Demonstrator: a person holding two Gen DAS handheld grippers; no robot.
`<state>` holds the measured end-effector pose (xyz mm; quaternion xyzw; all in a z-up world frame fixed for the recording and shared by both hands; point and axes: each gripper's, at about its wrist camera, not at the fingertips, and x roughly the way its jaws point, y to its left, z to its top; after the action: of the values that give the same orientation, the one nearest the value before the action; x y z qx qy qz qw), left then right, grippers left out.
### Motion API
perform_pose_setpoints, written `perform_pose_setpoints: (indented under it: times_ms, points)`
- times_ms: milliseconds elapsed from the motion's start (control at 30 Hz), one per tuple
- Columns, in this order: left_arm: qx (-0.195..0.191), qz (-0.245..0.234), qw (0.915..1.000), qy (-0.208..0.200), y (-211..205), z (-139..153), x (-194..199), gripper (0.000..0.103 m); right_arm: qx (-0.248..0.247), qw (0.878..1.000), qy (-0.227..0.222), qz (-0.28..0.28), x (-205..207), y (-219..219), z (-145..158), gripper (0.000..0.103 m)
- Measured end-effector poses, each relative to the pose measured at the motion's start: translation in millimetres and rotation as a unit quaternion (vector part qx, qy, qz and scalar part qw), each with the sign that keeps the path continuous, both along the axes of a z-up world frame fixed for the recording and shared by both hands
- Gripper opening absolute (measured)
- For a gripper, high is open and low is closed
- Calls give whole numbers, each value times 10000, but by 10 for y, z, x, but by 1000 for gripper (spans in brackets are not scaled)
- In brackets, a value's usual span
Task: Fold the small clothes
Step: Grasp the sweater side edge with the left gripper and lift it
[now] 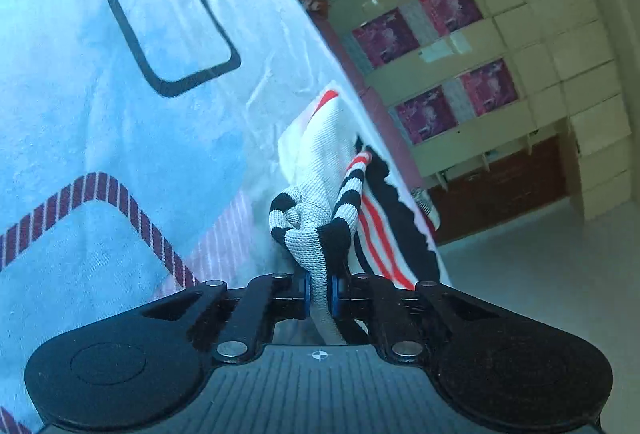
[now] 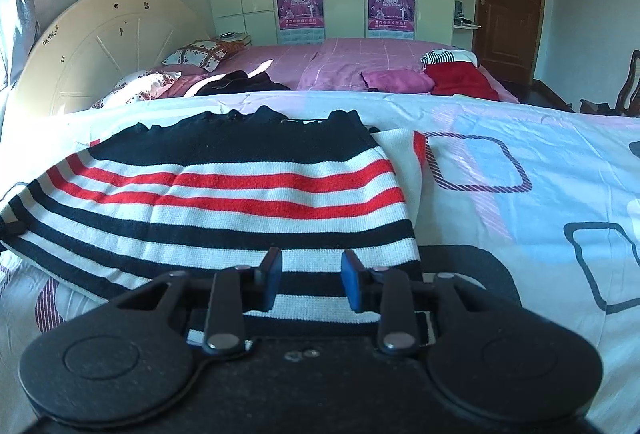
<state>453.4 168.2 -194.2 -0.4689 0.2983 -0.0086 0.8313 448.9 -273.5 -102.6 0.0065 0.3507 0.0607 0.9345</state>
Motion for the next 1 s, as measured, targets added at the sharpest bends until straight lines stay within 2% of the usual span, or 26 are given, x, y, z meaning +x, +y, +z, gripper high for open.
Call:
perform_pose_setpoints:
  times_ms: [33,100,133,200,233,267,300,333,400,500,567,633,700,800,867,1000]
  points:
    - [60,57,9999,65,3,-40,-20,8,-23,10000,28,-12,5,-23,-21,32]
    - [-88,55,9997,222,20,-229,11,9,-157,9996,238,-92,56,-58,-107,32]
    - [-149,81,9997,190,22,-248,21,11,-202,9990,379,-132,83,-82,-160,31]
    - [-82,94,9997,221,-19,-169,58,17,-114,9993,332,-96,62,-128,-164,32]
    - [-57,39,9998,191,-63,-127,69,38,-60,9996,263,-68,40,-143,-145,32]
    - [-70,-47,10000,23,-123,-77,54,68,-20,9998,201,-52,22,-147,-126,32]
    - [-61,-57,9999,-96,-190,-27,38,78,32,9999,133,-43,14,-150,-111,32]
    - [0,-56,10000,-77,-264,11,43,83,100,9999,77,-20,13,-146,-96,32]
    - [3,-202,9998,25,-400,29,104,83,229,9997,-29,77,26,-100,-55,31]
    - [58,-63,10000,-23,-513,-21,152,78,331,9987,-217,330,68,43,28,24]
    - [-45,51,9999,-83,-491,-65,190,69,413,9976,-315,466,104,143,83,16]
    - [-199,210,9995,-118,-383,-122,162,60,463,9969,-319,556,179,231,103,13]
    - [-178,248,9995,-83,-341,-160,184,51,481,9964,-274,636,278,331,88,8]
    - [-122,251,9996,67,-336,-227,299,25,552,9953,-217,771,427,497,38,3]
    - [-360,318,9988,13,-264,-311,268,12,577,9943,-180,876,501,611,8,3]
    - [-126,323,9992,-194,-304,-299,180,10,586,9923,-144,1082,615,825,-27,3]
